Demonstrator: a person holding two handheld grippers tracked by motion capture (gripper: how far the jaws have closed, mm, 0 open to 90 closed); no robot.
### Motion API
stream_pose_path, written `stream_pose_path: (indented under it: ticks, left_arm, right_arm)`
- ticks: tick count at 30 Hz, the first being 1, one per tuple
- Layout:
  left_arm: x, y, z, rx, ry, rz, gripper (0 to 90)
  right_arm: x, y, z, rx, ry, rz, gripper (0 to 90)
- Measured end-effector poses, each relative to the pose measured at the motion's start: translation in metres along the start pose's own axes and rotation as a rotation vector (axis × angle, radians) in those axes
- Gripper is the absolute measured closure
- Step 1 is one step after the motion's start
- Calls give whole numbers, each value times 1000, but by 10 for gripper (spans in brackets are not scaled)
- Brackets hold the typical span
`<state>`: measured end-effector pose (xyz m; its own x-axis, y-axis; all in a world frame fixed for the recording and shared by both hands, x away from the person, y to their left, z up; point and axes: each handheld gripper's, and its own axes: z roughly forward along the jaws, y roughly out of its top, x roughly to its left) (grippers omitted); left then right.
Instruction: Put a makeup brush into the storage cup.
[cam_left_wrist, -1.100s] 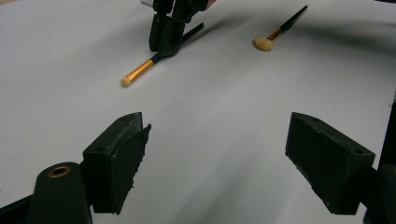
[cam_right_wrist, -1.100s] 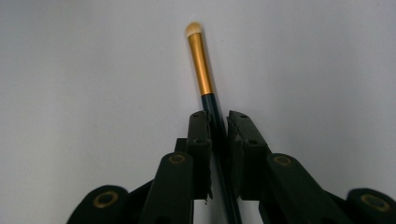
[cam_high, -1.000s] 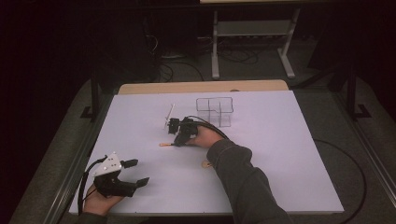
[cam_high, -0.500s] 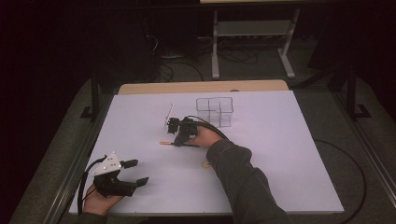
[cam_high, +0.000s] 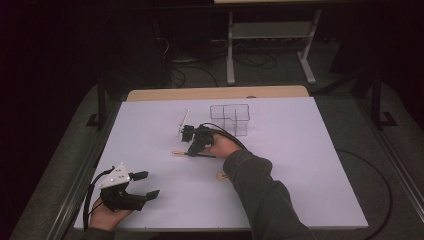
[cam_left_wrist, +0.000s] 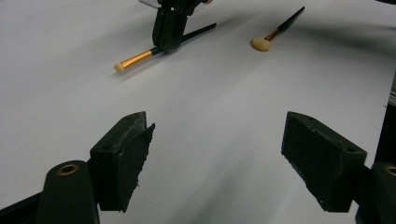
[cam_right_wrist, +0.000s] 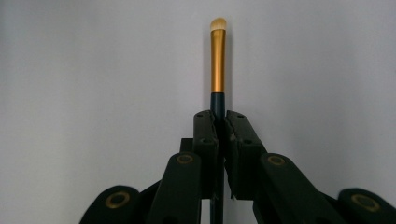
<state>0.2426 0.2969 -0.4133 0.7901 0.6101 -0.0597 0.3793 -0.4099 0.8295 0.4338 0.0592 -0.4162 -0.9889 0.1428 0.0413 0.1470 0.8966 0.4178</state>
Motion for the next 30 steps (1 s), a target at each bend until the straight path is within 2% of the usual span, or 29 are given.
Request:
stream_pose_path:
  ticks: [5, 11, 21, 22, 23, 30]
  left_arm:
    - [1, 0, 0, 4, 0, 2, 226]
    - [0, 0, 2, 9, -7, -1, 227]
    - [0, 2, 4, 4, -14, -10, 227]
    - [1, 3, 4, 4, -15, 6, 228]
    - [0, 3, 5, 4, -17, -8, 228]
    - [-1, 4, 7, -1, -24, -14, 228]
  right_arm:
    - [2, -2, -10, -34, 8, 3, 828]
    - [7, -10, -22, -49, 6, -3, 828]
    - [13, -26, -47, -122, 5, 1, 829]
    - [15, -27, -49, -123, 4, 3, 828]
    - [15, -28, -50, -126, 4, -2, 828]
    - [21, -37, -60, -153, 10, 2, 828]
